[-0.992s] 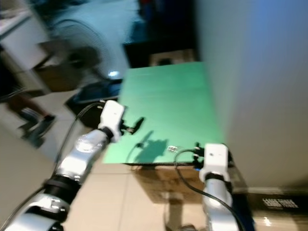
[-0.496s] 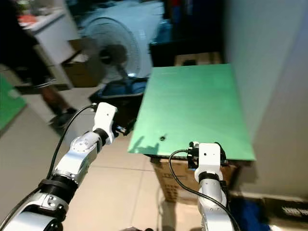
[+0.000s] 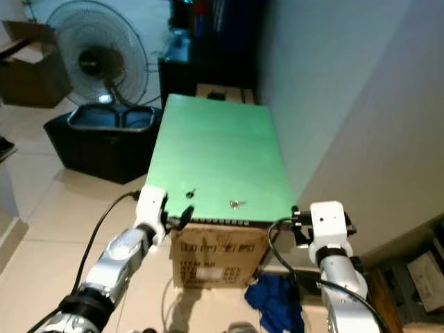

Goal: Hang keys on a hook

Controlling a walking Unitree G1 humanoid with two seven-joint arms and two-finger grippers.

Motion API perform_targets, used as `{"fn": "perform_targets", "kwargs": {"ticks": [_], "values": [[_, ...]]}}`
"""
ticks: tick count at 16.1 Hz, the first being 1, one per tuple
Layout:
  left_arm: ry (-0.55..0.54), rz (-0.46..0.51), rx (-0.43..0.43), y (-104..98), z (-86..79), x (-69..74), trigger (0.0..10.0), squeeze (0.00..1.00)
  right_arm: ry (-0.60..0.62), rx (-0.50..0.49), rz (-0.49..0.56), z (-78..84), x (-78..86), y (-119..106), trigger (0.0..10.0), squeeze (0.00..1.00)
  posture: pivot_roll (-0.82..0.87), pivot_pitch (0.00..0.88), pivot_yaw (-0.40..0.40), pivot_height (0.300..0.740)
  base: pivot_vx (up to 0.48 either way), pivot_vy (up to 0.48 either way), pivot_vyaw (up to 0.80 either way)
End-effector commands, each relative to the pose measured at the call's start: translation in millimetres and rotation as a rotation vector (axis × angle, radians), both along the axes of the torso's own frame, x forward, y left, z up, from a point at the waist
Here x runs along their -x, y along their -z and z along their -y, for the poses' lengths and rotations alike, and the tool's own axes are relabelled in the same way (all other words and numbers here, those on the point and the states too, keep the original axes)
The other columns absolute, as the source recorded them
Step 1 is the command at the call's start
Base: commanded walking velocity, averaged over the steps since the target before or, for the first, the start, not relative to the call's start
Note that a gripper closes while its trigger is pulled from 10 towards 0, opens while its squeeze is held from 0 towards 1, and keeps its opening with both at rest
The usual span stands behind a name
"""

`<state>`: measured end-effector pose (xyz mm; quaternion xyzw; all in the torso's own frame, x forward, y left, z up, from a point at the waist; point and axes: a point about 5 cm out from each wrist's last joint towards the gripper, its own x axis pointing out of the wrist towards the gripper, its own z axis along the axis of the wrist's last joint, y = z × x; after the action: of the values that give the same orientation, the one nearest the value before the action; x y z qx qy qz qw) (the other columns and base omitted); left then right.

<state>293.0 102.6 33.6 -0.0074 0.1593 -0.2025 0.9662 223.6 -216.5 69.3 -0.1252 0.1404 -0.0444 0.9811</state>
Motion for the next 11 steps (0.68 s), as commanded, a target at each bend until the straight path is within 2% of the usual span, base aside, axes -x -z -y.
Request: {"fn": "perform_targets", "kwargs": {"ticks": [1,3,5,11], "values": [[0.01,0.073,-0.011,-14,1.2,-6.2,10.0,0.0,0.004,-0.006,0.032,-4.0,-11.3,-3,10.0,0.0,-0.31,0.0,-0.011,0.74,0.0,0.0,0.0],[0.022,0.106,-0.019,-22,0.4,-10.8,10.0,0.0,0.029,-0.031,0.024,-7.4,-10.0,0,10.0,0.0,-0.3,0.0,0.007,0.74,0.0,0.0,0.0],[0.037,0.136,-0.036,-30,-0.3,-17.1,10.0,0.0,-0.011,-0.043,-0.005,-21.6,-6.1,8,10.0,0.0,-0.29,0.0,0.029,0.74,0.0,0.0,0.0],[0.074,0.143,-0.067,-31,0.3,-18.2,10.0,0.0,-0.006,-0.06,-0.003,-30.6,-5.3,13,10.0,0.0,-0.3,0.0,0.069,0.74,0.406,0.0,0.0]]}}
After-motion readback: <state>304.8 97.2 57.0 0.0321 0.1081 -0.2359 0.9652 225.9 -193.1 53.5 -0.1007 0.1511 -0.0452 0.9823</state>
